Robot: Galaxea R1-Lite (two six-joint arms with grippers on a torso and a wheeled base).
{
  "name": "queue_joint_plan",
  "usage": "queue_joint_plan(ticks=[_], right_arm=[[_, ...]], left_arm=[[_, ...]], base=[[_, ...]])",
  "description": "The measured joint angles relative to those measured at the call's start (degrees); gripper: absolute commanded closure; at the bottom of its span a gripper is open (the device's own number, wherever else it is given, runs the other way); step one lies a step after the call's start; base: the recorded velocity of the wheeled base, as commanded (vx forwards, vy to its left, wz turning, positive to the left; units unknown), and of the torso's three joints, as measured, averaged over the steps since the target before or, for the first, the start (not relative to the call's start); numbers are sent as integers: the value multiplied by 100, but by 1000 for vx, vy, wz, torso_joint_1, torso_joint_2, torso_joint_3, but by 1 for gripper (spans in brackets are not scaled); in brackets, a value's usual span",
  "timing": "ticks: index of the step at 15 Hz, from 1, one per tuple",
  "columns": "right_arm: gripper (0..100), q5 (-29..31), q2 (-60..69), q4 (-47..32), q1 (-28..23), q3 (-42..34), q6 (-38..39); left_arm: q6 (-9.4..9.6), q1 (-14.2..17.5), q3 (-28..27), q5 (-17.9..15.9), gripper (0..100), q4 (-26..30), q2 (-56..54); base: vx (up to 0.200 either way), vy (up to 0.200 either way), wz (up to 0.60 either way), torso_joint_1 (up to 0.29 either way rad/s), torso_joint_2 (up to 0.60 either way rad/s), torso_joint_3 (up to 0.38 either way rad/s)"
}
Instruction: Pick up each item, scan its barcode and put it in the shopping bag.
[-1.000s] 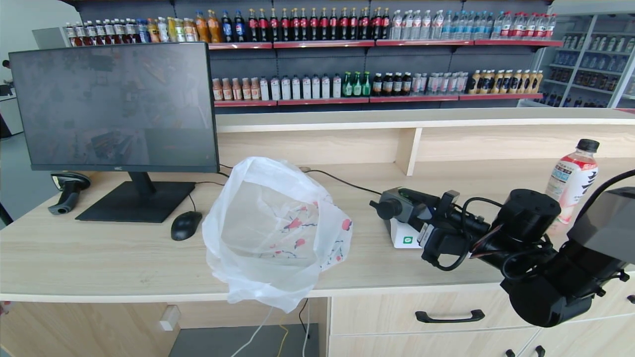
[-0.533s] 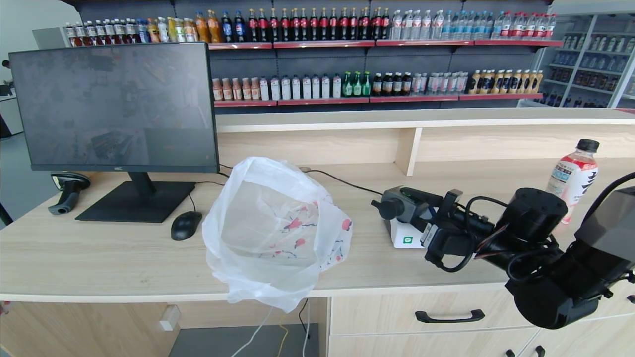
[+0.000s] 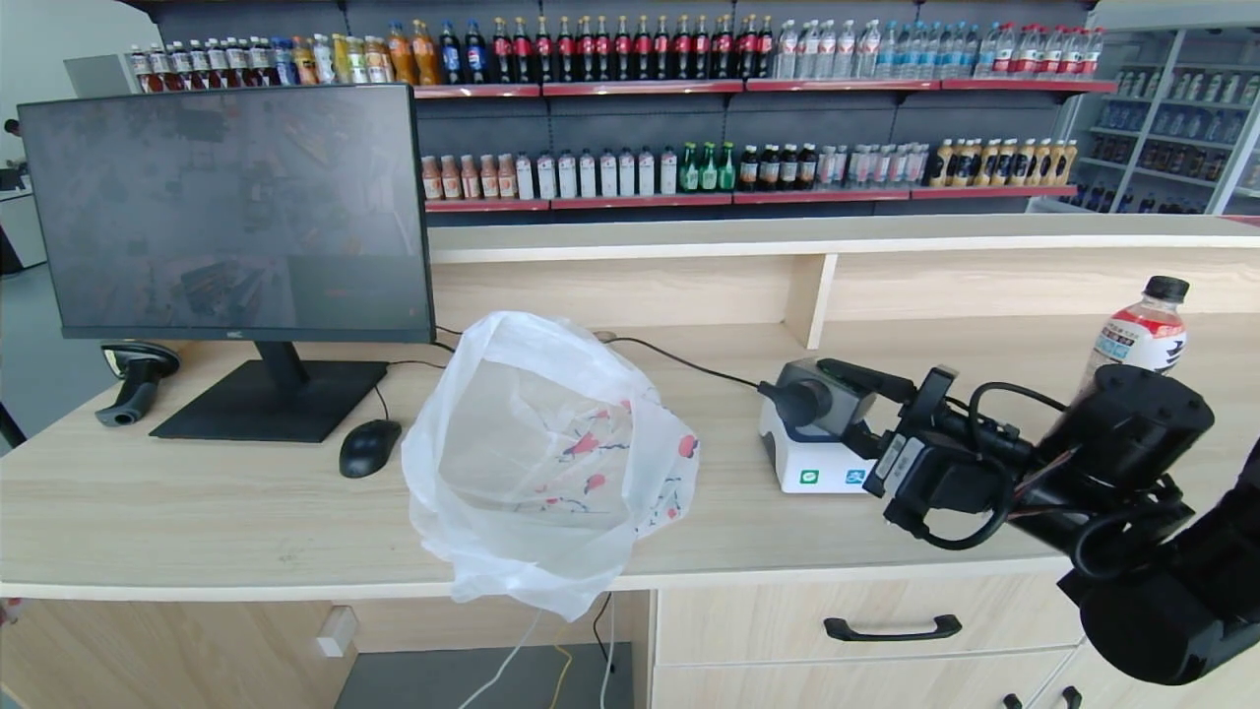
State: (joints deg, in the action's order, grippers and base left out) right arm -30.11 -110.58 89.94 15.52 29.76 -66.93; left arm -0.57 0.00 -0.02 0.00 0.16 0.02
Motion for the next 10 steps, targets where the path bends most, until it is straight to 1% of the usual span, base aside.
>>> queue_joint_plan(ticks=[5, 6, 10], right_arm=[[100, 20, 766, 7, 187, -250, 658], [100, 78, 970, 11, 197, -443, 835], [100, 814, 1908, -4, 226, -1648, 1560]], left_arm=[[-2, 0, -2, 0, 0, 2, 0], [4, 0, -5, 0, 0, 2, 0], [33, 0, -2, 0, 0, 0, 0]], base=[[0, 0, 0, 0, 0, 0], [0, 0, 0, 0, 0, 0], [0, 0, 0, 0, 0, 0]])
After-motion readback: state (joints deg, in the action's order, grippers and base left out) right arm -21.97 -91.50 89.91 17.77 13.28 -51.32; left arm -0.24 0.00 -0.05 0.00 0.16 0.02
